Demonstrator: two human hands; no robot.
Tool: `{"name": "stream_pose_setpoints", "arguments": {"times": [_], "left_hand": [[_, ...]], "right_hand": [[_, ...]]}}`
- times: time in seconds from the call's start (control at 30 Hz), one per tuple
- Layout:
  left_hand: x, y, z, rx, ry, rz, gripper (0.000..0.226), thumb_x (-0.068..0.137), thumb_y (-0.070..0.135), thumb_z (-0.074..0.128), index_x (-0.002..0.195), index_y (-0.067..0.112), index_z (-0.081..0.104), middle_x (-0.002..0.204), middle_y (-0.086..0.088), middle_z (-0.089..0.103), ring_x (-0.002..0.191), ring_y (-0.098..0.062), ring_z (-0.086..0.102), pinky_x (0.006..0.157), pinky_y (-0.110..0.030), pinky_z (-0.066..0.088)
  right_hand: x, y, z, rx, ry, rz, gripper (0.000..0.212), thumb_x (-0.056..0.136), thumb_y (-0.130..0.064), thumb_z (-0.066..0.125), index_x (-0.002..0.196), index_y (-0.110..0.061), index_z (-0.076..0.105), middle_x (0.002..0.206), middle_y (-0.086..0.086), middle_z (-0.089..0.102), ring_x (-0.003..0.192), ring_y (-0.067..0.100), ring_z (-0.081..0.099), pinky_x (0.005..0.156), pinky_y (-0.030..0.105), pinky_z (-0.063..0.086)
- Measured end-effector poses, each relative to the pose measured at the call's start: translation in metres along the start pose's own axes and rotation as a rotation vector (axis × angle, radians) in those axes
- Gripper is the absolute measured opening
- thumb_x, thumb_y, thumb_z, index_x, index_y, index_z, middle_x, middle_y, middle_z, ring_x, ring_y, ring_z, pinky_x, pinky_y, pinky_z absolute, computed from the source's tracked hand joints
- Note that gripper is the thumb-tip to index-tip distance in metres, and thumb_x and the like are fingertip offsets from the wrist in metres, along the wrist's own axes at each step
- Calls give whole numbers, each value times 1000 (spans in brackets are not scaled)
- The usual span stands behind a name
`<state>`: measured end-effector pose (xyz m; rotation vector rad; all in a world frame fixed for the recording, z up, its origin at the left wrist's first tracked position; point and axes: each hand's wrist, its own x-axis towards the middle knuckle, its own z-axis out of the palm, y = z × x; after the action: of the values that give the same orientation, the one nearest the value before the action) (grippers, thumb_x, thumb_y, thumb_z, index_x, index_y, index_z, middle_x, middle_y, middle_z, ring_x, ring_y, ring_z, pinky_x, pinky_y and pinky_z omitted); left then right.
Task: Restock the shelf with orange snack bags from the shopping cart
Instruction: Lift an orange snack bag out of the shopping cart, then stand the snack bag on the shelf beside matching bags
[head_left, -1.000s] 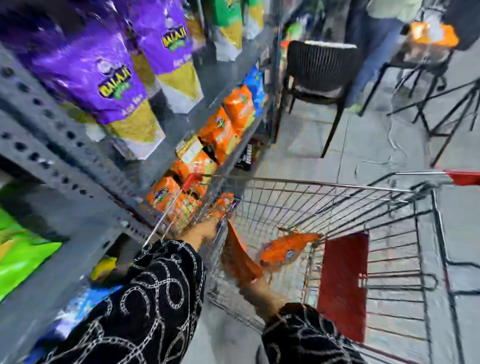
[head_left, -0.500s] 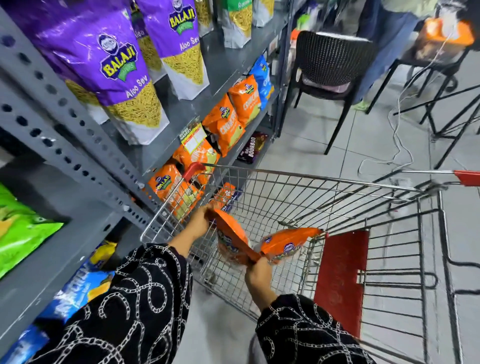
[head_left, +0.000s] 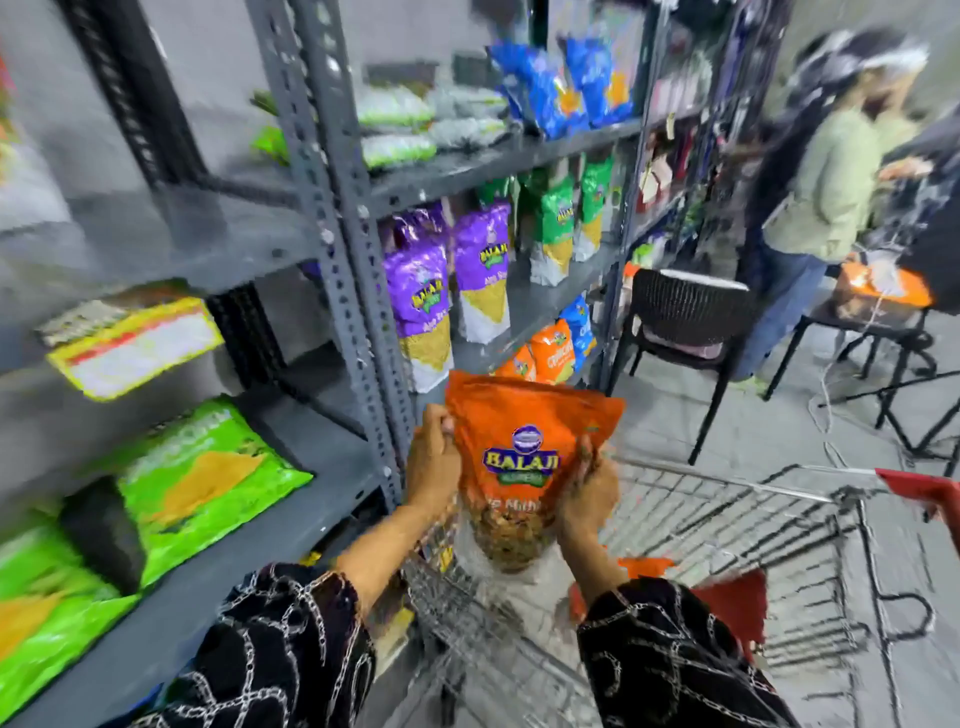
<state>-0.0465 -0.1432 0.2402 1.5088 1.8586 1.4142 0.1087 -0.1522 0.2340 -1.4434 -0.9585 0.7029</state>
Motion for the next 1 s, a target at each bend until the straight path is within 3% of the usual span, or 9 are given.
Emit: {"name": "stream_pose_setpoints", "arguments": {"times": [0.17,0.27,0.3,0.4,0.47,0.6,0.67,0.8,1.0], "left_hand": [[0,96,-90,-18,344,138,40,97,26,26,125,2,42,122,-27,56,111,-39,55,86,-39,39],[10,154,-163,-87,606,301,42,93,32,24,109,1,46,94,-29,64,88,-43,60,70,-45,44],[14,174,-185,-117,669,326,40,93,31,24,106,0,46,90,-26,63,87,-42,59,69,-42,40],[20,221,-261,-179,859,469,35,95,23,28,101,-5,47,80,-17,57,83,-39,57,68,-40,35],[23,242,-309,-138,1000,547,34,97,17,29,103,-10,49,87,-30,61,82,-39,57,70,-41,33],[25,255,-404,27,1211,609,36,99,23,29,114,-2,50,100,-29,67,85,-27,53,71,-39,34],[26,241,-449,223,1292,569,27,97,22,29,112,12,49,96,-25,69,88,-37,58,67,-42,38],[15,194,-525,481,1364,325,40,95,26,25,116,1,49,103,-32,66,90,-49,59,66,-47,36],[-15,134,-589,618,1356,159,31,97,23,26,113,3,43,97,-34,65,85,-49,59,69,-50,44]], "right_hand": [[-16,-129,29,180,49,-249,59,95,-48,31,111,2,59,112,30,63,103,41,59,90,44,44],[-39,-221,43,343,-1,-365,41,98,-30,38,104,4,60,98,17,67,70,11,59,65,13,42],[-44,-246,50,404,-10,-400,37,98,-27,39,99,3,60,92,15,67,61,6,51,57,14,36],[-75,-327,77,531,-14,-466,37,97,-26,42,87,5,60,89,28,68,69,23,51,61,29,28],[-98,-373,100,597,-37,-492,38,97,-26,41,88,4,61,92,29,68,73,31,54,67,37,32],[-155,-441,148,700,-197,-510,39,97,-30,40,92,2,61,98,26,68,88,35,58,68,34,32],[-186,-456,177,709,-312,-505,39,98,-31,39,94,1,60,101,26,67,93,38,59,68,36,29],[-259,-458,238,707,-527,-450,40,98,-34,37,89,-1,57,96,26,67,86,40,59,61,33,23],[-345,-443,304,628,-691,-397,40,98,-34,37,91,-1,59,94,32,66,86,45,60,69,45,43]]}}
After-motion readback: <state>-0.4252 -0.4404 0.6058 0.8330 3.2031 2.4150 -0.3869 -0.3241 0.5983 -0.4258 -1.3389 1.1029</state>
